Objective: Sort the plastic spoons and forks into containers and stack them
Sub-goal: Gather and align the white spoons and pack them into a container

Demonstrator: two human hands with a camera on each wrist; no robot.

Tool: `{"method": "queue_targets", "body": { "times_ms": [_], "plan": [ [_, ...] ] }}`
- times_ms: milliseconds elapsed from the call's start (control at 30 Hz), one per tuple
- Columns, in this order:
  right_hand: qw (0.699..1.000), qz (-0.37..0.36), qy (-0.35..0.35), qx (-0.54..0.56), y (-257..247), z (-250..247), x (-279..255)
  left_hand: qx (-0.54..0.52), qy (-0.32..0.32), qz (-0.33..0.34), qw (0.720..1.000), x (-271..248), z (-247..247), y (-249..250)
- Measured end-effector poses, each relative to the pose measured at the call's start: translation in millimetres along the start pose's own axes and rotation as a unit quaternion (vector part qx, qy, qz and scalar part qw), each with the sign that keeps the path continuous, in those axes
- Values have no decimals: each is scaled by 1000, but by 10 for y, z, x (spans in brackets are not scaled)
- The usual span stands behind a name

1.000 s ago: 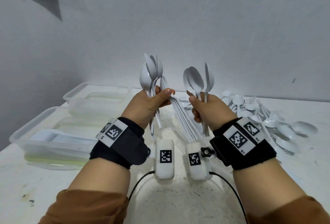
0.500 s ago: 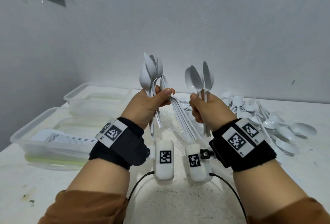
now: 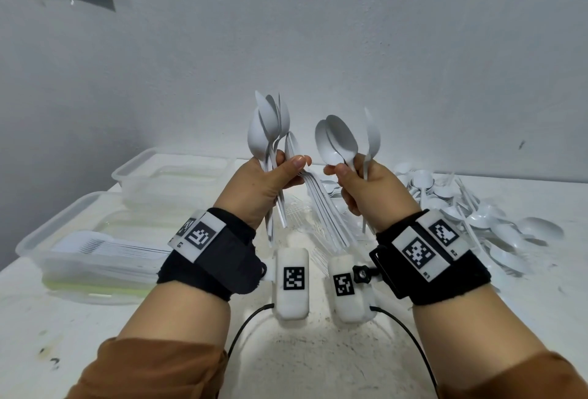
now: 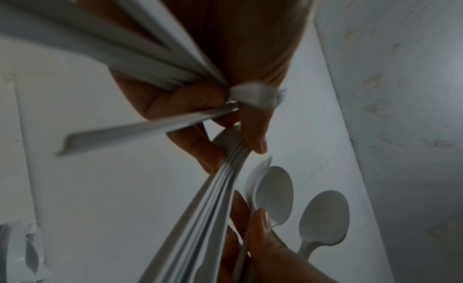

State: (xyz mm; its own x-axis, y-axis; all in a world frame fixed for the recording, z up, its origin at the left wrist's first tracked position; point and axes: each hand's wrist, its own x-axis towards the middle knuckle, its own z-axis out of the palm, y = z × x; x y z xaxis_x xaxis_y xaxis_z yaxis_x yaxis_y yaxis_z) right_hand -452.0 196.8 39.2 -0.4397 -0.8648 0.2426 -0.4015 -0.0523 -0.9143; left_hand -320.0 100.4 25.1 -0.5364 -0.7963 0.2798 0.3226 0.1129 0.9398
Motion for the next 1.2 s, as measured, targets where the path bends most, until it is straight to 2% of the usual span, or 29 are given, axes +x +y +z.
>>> {"method": "queue_targets", "body": {
  "times_ms": [100,467,767,967,1200],
  "plan": [
    [1000,1,-4,-30,-16,-11,-22,-3,0,-3,1000,29,-12,-14],
    [998,39,-37,40,-41,101,-45,16,-32,14,999,-14,18,4],
    [996,58,-70,17,-39,121,-43,36,-27,8,999,-45,-3,10],
    [998,14,-43,-52,-40,58,-16,38,-12,12,999,-40,-30,44],
    [999,16,-44,-7,-4,72,26,41,-6,9,999,-49,-23,57]
  ]
}}
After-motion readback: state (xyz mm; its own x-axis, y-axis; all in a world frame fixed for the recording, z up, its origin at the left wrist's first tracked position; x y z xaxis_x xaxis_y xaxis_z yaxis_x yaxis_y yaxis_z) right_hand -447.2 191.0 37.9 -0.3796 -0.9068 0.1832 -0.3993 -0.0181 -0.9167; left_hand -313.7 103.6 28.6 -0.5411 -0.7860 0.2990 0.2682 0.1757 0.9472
